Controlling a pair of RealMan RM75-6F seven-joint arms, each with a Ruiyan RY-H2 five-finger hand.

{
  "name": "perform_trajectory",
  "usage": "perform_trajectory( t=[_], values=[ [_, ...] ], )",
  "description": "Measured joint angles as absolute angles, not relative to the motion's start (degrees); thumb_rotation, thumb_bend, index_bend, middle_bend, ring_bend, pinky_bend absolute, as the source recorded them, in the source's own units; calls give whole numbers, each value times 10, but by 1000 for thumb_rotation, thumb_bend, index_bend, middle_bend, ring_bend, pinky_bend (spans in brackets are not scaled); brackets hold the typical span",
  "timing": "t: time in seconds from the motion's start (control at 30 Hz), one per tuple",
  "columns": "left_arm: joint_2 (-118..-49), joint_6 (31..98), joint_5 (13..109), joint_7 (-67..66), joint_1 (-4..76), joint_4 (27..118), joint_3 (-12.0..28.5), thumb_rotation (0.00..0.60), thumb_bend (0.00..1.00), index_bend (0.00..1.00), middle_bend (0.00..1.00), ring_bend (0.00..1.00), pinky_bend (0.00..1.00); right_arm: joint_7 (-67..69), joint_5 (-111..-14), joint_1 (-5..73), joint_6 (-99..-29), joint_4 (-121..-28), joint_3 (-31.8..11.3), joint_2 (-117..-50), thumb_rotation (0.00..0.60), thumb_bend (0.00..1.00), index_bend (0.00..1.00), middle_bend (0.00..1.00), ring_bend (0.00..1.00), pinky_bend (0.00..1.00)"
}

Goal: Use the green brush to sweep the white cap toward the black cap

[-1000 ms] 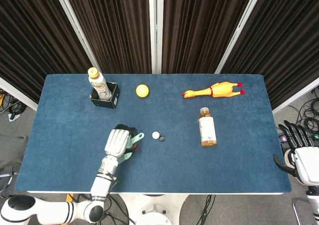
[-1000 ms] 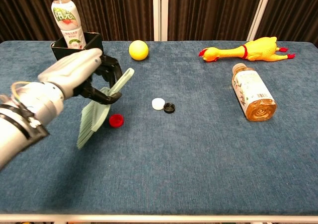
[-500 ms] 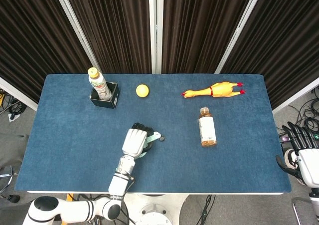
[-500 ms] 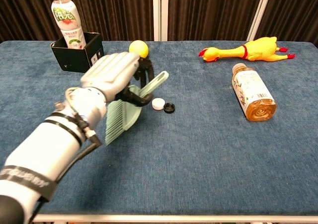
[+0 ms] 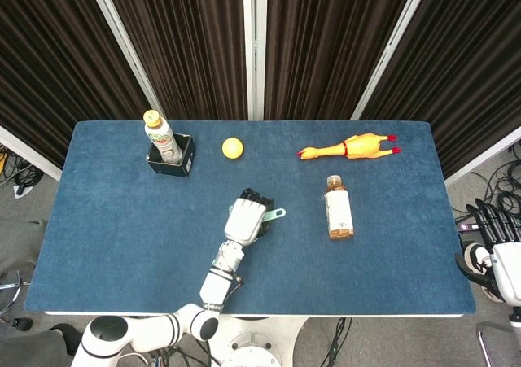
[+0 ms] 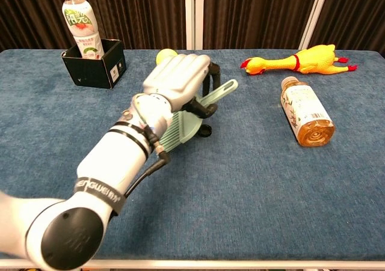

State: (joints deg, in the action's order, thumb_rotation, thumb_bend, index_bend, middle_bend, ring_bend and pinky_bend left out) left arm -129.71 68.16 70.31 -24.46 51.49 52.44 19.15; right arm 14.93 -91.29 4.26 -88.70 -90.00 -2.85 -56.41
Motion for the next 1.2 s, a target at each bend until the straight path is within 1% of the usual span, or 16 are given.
perform_trajectory(
  t=[0.17, 0.3, 0.43, 0.5, 0.63, 0.73, 0.87, 0.97, 1.03, 1.13, 1.2],
  values=[
    [-1299, 668, 678, -249, 552, 520, 202, 600, 348, 494, 550, 379, 284, 153, -908, 42, -885, -898, -29, -561, 600, 254, 0, 0, 0, 0],
    [-1300, 669, 664, -252, 575, 513, 204, 600, 349, 494, 551, 379, 284, 156, -906, 41, -886, -897, -30, -561, 600, 254, 0, 0, 0, 0],
    [-1295, 684, 667, -244, 575, 503, 203, 600, 348, 494, 551, 379, 283, 158, -903, 39, -887, -893, -31, -561, 600, 254, 0, 0, 0, 0],
    [-1280, 686, 675, -240, 567, 511, 197, 600, 348, 494, 550, 379, 283, 155, -902, 39, -888, -891, -32, -562, 600, 254, 0, 0, 0, 0],
    [-1218, 695, 692, -247, 541, 567, 178, 600, 349, 494, 550, 379, 281, 154, -907, 44, -886, -891, -34, -564, 600, 254, 0, 0, 0, 0],
    [-1150, 696, 702, -262, 517, 627, 158, 600, 349, 494, 548, 379, 280, 151, -914, 48, -885, -893, -34, -567, 600, 254, 0, 0, 0, 0],
    [-1049, 686, 709, -311, 482, 705, 116, 600, 349, 492, 546, 379, 274, 145, -920, 52, -883, -896, -33, -573, 600, 254, 0, 0, 0, 0],
    [-1001, 668, 707, -355, 459, 731, 80, 600, 349, 486, 539, 378, 271, 143, -925, 54, -883, -898, -33, -574, 600, 254, 0, 0, 0, 0],
    [-990, 649, 699, -369, 452, 735, 68, 600, 349, 476, 530, 377, 269, 142, -928, 54, -885, -900, -32, -574, 600, 254, 0, 0, 0, 0],
    [-985, 612, 672, -388, 449, 733, 62, 600, 348, 453, 513, 376, 263, 140, -929, 51, -889, -902, -30, -573, 600, 254, 0, 0, 0, 0],
    [-987, 591, 649, -399, 449, 727, 61, 600, 324, 411, 484, 351, 258, 140, -930, 49, -892, -904, -29, -571, 600, 254, 0, 0, 0, 0]
  ],
)
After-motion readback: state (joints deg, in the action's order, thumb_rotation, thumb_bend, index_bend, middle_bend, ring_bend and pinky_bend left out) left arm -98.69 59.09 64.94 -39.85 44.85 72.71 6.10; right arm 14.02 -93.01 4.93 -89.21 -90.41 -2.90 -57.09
